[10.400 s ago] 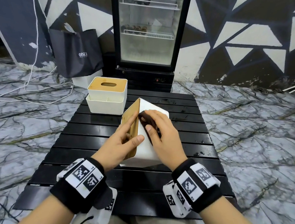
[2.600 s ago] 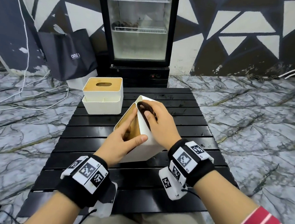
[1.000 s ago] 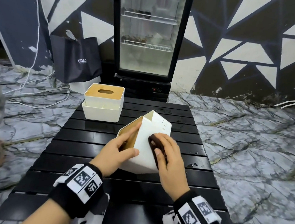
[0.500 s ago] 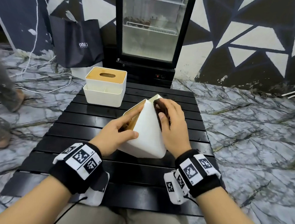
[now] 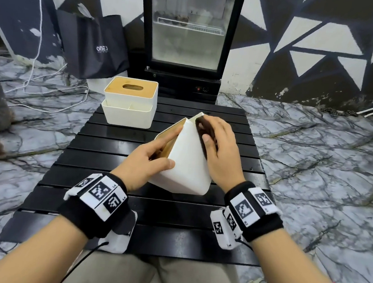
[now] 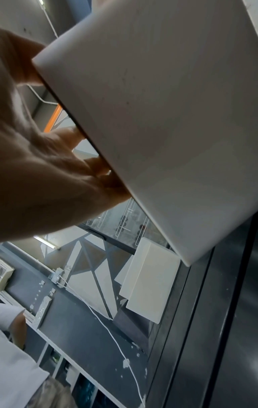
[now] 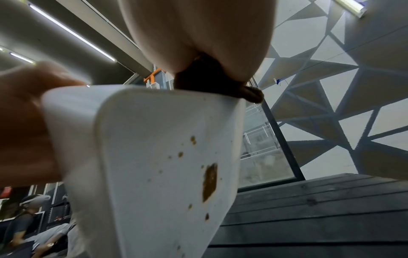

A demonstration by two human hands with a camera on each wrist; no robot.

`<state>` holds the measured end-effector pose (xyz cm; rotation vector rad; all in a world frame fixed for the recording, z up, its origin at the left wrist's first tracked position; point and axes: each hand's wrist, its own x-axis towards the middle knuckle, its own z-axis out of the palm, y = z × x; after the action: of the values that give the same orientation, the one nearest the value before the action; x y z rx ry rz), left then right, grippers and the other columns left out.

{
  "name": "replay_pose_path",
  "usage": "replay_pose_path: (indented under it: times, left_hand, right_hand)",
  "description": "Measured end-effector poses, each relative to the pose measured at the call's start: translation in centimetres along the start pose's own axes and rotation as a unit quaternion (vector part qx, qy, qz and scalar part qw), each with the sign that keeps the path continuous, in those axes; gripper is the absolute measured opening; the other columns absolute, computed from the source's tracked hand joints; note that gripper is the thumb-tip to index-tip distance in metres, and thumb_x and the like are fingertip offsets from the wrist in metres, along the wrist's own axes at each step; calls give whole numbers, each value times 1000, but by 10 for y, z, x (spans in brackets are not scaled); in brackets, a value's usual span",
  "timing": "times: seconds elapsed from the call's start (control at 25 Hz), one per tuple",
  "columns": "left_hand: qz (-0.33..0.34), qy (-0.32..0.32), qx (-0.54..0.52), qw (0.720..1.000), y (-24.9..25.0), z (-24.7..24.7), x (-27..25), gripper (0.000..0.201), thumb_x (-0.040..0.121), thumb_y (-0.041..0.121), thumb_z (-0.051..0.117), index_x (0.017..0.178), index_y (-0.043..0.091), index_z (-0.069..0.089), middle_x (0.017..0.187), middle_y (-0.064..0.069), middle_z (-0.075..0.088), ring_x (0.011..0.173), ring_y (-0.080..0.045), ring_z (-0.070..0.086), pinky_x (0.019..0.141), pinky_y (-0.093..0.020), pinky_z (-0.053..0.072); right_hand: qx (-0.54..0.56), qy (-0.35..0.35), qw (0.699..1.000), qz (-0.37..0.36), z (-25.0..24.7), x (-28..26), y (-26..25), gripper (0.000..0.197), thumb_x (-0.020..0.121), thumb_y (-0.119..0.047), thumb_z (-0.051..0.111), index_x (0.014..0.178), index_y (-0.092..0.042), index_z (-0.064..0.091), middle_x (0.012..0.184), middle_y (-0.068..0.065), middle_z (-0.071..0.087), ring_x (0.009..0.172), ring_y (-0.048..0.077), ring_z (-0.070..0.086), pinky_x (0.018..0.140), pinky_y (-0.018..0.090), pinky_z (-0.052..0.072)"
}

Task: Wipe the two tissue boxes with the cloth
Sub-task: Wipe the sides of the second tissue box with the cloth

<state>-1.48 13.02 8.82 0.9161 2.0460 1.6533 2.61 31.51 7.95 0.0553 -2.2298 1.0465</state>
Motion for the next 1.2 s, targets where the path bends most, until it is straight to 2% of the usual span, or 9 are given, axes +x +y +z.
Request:
replay_pose_path:
  times: [0.12,0.28,0.4,0.48,0.6,0.76,0.84,1.0,1.2]
  left_hand:
    - [7,-13,-3,1000,0,1,0,70,64,32,60,126,56,41,104,26,57,91,14,51,79,-2,36]
    - [3,-16,-4,1000,-4,-1,1,70,60,42,58,125,62,40,119,15,57,99,10,49,87,-9,36]
    - [13,-13,-5,1000,-7,-4,0,69,64,41,59,126,63,38,128,3,56,98,10,49,88,-11,36]
    - [19,-11,-15,1000,-8,-5,0,69,65,40,59,129,58,38,117,7,60,94,10,51,83,-8,38]
    - [20,-16,-18,1000,-9,-6,2,72,66,39,59,133,53,36,125,11,55,98,8,53,85,-9,40]
    - [23,-25,-14,999,-11,-8,3,72,69,38,60,136,52,35,144,9,45,123,-3,46,105,-24,35]
    - [21,-28,-24,999,-10,-9,2,72,68,37,62,133,54,37,144,5,47,120,-4,48,106,-28,36]
    - [18,-16,-23,999,-8,-8,2,72,64,39,61,131,54,37,134,3,54,100,7,53,91,-14,40]
    - [17,-19,-16,1000,-7,-8,2,74,66,38,59,134,52,35,139,16,49,120,1,50,99,-15,39]
  right_hand:
    - [15,7,1000,14,-7,3,6,38,89,-12,41,127,-12,48,122,-6,44,120,17,43,106,39,34]
    - [20,16,998,50,-3,8,2,38,90,-9,42,128,-13,47,123,-4,45,120,19,42,106,38,33]
    - [5,2,1000,10,8,-6,-9,40,88,-13,41,126,-12,49,122,-6,46,119,10,37,105,21,26]
    - [-3,-5,1000,-19,14,-19,-14,39,90,-16,41,128,-11,48,125,2,49,116,4,34,103,11,21]
    - [3,-21,999,-37,17,-38,-22,41,91,-22,39,130,-11,46,129,3,47,121,6,34,107,18,24]
    - [7,-46,998,-52,17,-53,-26,40,92,-23,39,130,-14,45,131,1,45,126,11,34,110,24,24]
    - [14,-55,997,-53,14,-47,-24,40,91,-22,40,130,-13,47,131,2,46,126,10,33,110,22,24]
    - [16,-42,999,-31,14,-37,-24,41,91,-24,39,129,-13,47,129,0,46,123,7,34,107,17,24]
    - [4,-51,997,-61,18,-47,-29,39,92,-23,40,129,-14,47,129,2,47,125,10,34,109,21,24]
